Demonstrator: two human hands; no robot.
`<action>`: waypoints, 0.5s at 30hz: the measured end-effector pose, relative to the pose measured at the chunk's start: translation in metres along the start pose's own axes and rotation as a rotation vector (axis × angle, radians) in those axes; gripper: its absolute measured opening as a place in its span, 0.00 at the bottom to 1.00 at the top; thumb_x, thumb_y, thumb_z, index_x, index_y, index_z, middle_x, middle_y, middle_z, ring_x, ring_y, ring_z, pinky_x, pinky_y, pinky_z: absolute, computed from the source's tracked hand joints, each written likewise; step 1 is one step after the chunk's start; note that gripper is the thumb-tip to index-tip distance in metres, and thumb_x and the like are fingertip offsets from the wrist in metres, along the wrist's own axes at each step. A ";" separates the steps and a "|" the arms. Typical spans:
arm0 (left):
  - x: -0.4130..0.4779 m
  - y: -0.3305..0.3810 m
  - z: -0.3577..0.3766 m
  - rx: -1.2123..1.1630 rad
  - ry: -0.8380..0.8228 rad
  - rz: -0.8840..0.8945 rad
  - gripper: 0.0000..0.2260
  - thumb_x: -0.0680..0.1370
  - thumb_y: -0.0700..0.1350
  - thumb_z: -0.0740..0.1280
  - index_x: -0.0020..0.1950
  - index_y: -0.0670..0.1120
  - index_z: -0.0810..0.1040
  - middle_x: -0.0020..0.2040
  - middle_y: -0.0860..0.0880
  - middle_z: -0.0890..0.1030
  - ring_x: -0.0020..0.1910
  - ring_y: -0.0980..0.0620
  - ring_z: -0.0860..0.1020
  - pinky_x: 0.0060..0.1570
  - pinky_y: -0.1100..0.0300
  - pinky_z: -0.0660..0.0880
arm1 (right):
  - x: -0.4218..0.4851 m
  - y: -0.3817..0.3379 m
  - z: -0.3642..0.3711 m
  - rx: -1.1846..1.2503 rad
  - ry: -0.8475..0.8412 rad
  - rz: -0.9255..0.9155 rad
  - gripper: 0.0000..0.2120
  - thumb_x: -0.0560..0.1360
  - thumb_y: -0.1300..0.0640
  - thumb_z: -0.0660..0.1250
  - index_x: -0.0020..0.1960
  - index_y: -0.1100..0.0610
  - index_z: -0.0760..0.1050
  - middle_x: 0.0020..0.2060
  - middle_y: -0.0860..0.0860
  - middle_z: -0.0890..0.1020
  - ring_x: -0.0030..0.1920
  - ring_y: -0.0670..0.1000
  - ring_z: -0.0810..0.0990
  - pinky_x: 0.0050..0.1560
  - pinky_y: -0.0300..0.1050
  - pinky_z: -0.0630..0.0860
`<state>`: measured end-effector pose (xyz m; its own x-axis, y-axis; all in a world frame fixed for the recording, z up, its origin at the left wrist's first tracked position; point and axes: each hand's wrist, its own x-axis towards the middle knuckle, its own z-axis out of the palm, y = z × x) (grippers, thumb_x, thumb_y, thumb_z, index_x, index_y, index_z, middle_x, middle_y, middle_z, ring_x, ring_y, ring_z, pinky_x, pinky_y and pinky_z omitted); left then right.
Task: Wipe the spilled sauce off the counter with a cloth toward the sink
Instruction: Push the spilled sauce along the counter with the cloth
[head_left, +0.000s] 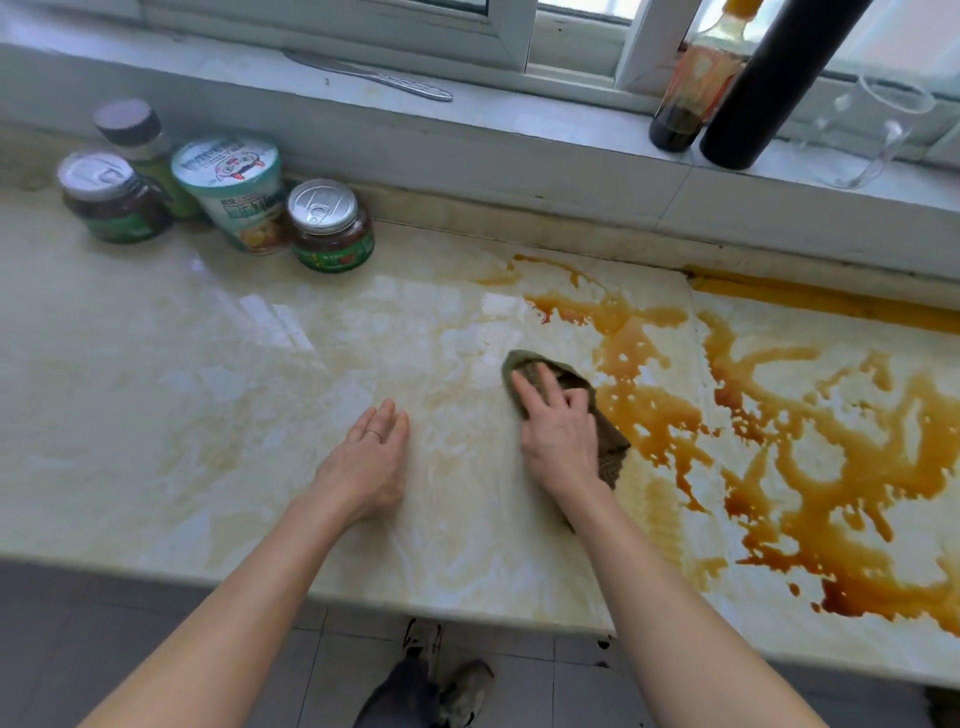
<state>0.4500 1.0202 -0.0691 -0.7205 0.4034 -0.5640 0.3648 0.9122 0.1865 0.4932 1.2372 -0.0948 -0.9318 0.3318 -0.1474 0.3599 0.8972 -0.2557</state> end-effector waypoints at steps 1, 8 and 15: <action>0.000 -0.001 -0.002 0.002 0.000 0.005 0.31 0.79 0.42 0.54 0.78 0.44 0.41 0.78 0.44 0.37 0.77 0.46 0.40 0.76 0.53 0.47 | -0.001 -0.001 -0.002 0.005 0.012 0.038 0.30 0.78 0.60 0.54 0.77 0.41 0.55 0.78 0.48 0.54 0.64 0.54 0.61 0.59 0.48 0.65; -0.003 0.002 -0.007 0.058 0.019 0.024 0.32 0.78 0.44 0.56 0.78 0.45 0.43 0.78 0.45 0.41 0.77 0.45 0.44 0.75 0.55 0.50 | -0.029 -0.054 0.027 0.013 0.017 -0.353 0.30 0.71 0.59 0.64 0.71 0.43 0.68 0.73 0.51 0.67 0.55 0.58 0.71 0.45 0.48 0.69; -0.006 -0.004 -0.020 -0.001 0.113 0.040 0.27 0.78 0.41 0.56 0.77 0.48 0.53 0.78 0.49 0.51 0.75 0.47 0.55 0.68 0.54 0.64 | 0.037 -0.001 -0.007 -0.124 0.056 0.035 0.26 0.80 0.50 0.54 0.76 0.37 0.54 0.78 0.46 0.57 0.67 0.54 0.60 0.65 0.53 0.61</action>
<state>0.4409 1.0155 -0.0510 -0.7673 0.4452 -0.4616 0.3943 0.8952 0.2079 0.4576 1.2511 -0.0932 -0.9210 0.3765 -0.1002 0.3873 0.9126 -0.1310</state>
